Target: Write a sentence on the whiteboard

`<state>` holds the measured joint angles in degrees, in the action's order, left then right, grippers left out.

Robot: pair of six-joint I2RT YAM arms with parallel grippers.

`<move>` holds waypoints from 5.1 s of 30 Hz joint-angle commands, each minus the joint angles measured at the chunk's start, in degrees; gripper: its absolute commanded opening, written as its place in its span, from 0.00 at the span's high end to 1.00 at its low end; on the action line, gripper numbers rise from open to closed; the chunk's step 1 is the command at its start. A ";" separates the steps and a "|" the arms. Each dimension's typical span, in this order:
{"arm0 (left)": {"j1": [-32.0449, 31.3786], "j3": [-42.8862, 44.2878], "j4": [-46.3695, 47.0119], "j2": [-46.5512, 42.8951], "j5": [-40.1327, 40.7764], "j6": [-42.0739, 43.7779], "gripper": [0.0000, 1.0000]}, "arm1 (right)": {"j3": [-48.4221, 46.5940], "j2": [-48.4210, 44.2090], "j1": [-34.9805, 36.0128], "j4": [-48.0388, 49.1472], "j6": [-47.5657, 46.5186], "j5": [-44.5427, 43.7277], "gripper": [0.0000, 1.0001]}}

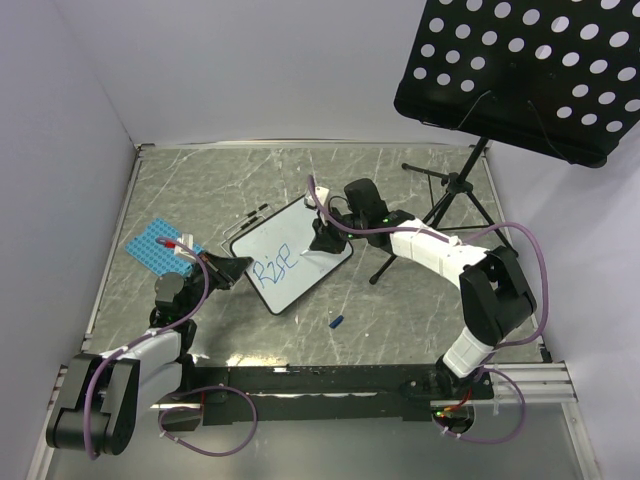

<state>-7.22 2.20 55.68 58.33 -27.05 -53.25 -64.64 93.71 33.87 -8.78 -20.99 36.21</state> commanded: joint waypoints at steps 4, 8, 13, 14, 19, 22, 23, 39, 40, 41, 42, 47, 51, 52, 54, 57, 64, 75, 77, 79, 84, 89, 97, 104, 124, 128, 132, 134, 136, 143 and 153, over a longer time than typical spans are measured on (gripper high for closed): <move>-0.33 -3.16 4.79 -0.14 -1.51 0.87 0.99 | -1.80 0.77 0.32 0.52 -2.38 0.00 1.00; -0.33 -3.34 4.18 -0.67 -1.34 1.13 0.99 | -1.63 -0.98 0.23 0.43 -2.30 0.62 1.00; -0.33 -3.43 3.12 -1.37 -0.99 1.49 0.99 | -2.59 -4.23 -0.21 0.16 -1.51 1.50 1.00; -0.33 -3.34 3.21 -1.29 -1.08 1.49 0.99 | -2.94 -4.50 -0.29 -0.01 -1.33 1.67 1.00; -0.33 -3.51 3.91 -0.93 -1.16 1.31 0.99 | -3.82 -5.38 -0.56 -0.02 -0.89 2.38 1.00; -0.25 -3.69 3.73 -1.28 -0.90 1.22 0.99 | -3.74 -5.30 -0.56 0.60 -0.80 2.55 1.00; -0.33 -3.69 3.56 -1.46 -0.99 1.22 0.99 | -3.74 -5.29 -0.64 0.69 -0.80 2.55 1.00; -0.33 -2.72 1.45 -2.78 -0.55 1.40 0.99 | -5.14 -4.59 -0.82 4.56 -2.47 2.47 1.00; -0.33 -2.64 1.54 -2.69 -0.55 1.40 0.99 | -5.14 -4.50 -0.73 4.82 -2.56 2.47 1.00; -0.33 -2.55 1.54 -2.69 -0.64 1.31 0.99 | -5.06 -4.50 -0.91 5.52 -2.56 2.12 1.00; -0.33 -2.55 1.62 -2.69 -0.64 1.31 0.99 | -4.88 -4.42 -0.91 5.70 -2.56 2.03 1.00; -0.33 -2.81 2.06 -2.78 -0.55 1.14 0.99 | -4.09 -4.24 -0.82 7.63 -2.21 1.59 1.00; -0.33 -2.64 2.06 -2.87 -0.81 1.14 0.99 | -3.39 -4.59 -0.82 8.51 -2.30 1.15 1.00; -0.33 -2.64 1.98 -2.95 -0.81 1.14 0.99 | -3.12 -4.59 -0.91 9.99 -2.38 1.15 1.00; -0.25 -2.72 1.89 -3.04 -0.90 1.22 0.99 | -2.77 -4.42 -0.91 10.44 -2.47 1.15 1.00; -0.33 -2.72 1.62 -3.22 -0.81 1.49 0.99 | -2.42 -4.06 -0.91 11.15 -2.21 1.85 1.00; -0.25 -2.64 1.62 -2.78 -0.73 1.57 0.99 | -1.19 -3.01 -0.82 11.50 -2.12 2.38 1.00; -0.33 -2.64 2.42 -1.99 -0.73 1.40 0.99 | 0.04 -2.57 -0.91 10.53 -2.91 2.29 1.00; -0.33 -2.64 2.24 -2.16 -0.64 1.49 0.99 | -0.22 -2.04 -0.82 10.36 -3.09 1.94 1.00; -0.33 -2.72 1.98 -2.43 -0.64 1.49 0.99 | -0.48 -1.43 -0.91 10.18 -3.18 1.50 1.00; -0.33 -2.81 2.15 -2.34 -0.64 1.49 0.99 | -0.84 -0.37 -0.82 9.74 -3.53 1.15 1.00; -0.33 -2.90 2.76 -1.90 -0.81 1.40 0.99 | -0.92 0.24 -0.82 9.30 -3.79 0.97 1.00; -0.33 -2.90 2.42 -2.34 -0.81 1.49 0.99 | -1.28 1.12 -0.82 9.13 -3.88 -0.26 1.00; -0.33 -2.72 2.42 -2.25 -0.90 1.57 0.99 | -1.36 1.65 -0.91 9.04 -3.88 -0.96 1.00; -0.33 -2.64 2.15 -2.08 -0.37 1.49 0.99 | -1.28 -0.28 -3.19 10.27 -3.09 -1.14 1.00; -0.33 -2.81 2.59 -1.72 -0.37 1.31 0.99 | -0.84 -1.86 -3.19 11.50 -1.86 0.79 1.00; -0.33 -2.90 3.12 -1.37 -0.55 1.22 0.99 | -2.24 -1.08 -3.11 11.15 -1.07 1.06 1.00; -0.33 -2.90 3.38 -1.28 -0.64 1.14 0.99 | -3.12 -0.38 -3.11 11.06 -0.81 0.80 1.00; -0.33 -2.90 3.56 -1.28 -0.81 1.05 0.99 | -3.65 0.59 -3.11 11.06 -0.45 0.62 1.00; -0.25 -2.99 3.99 -0.93 -0.81 1.14 0.99 | -4.26 1.65 -3.11 11.68 0.78 0.36 1.00; -0.33 -3.25 4.88 -0.40 -0.90 0.78 0.99 | -4.79 3.50 -2.84 10.36 1.04 0.88 1.00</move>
<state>-7.31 2.20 55.13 58.37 -26.50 -53.69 -67.53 96.47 30.92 0.43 -20.16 35.83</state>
